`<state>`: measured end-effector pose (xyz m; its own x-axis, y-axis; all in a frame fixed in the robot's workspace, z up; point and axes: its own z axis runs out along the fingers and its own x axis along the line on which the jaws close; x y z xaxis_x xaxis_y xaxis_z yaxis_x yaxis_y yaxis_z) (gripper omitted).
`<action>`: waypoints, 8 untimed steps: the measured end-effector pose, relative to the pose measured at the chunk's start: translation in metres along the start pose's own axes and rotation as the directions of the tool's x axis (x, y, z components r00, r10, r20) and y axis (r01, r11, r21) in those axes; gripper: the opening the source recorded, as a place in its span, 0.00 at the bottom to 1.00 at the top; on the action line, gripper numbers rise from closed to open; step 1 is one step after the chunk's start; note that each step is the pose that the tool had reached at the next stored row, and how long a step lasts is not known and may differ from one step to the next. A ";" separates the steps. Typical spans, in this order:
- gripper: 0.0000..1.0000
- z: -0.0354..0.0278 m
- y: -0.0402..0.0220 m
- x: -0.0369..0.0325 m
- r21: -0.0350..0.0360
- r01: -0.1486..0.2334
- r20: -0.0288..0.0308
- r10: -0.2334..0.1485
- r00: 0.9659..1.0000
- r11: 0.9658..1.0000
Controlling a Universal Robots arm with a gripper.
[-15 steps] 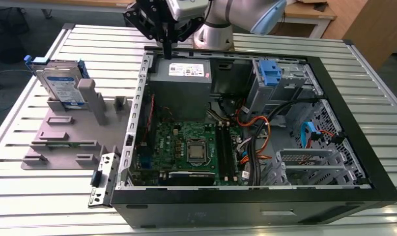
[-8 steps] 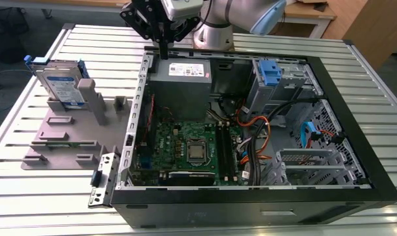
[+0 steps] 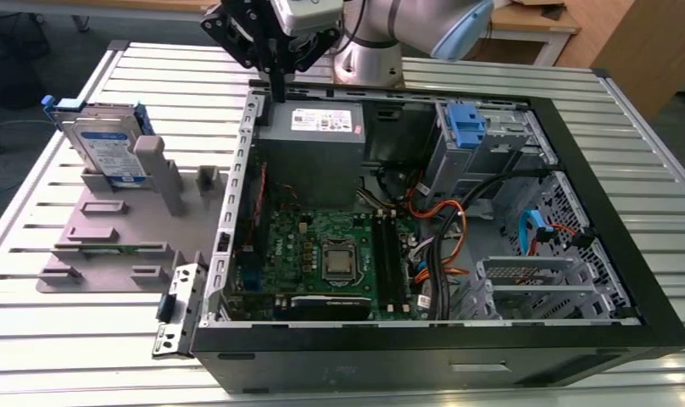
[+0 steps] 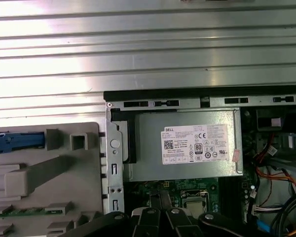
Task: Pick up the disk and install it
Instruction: 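Reach for the disk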
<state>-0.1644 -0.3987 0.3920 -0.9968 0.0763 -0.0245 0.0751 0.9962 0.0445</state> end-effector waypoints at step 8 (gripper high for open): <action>0.11 0.0001 -0.0004 0.0045 0.000 0.000 0.000 0.000 1.000 1.000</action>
<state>-0.1690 -0.3987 0.3918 -0.9968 0.0763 -0.0245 0.0751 0.9962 0.0444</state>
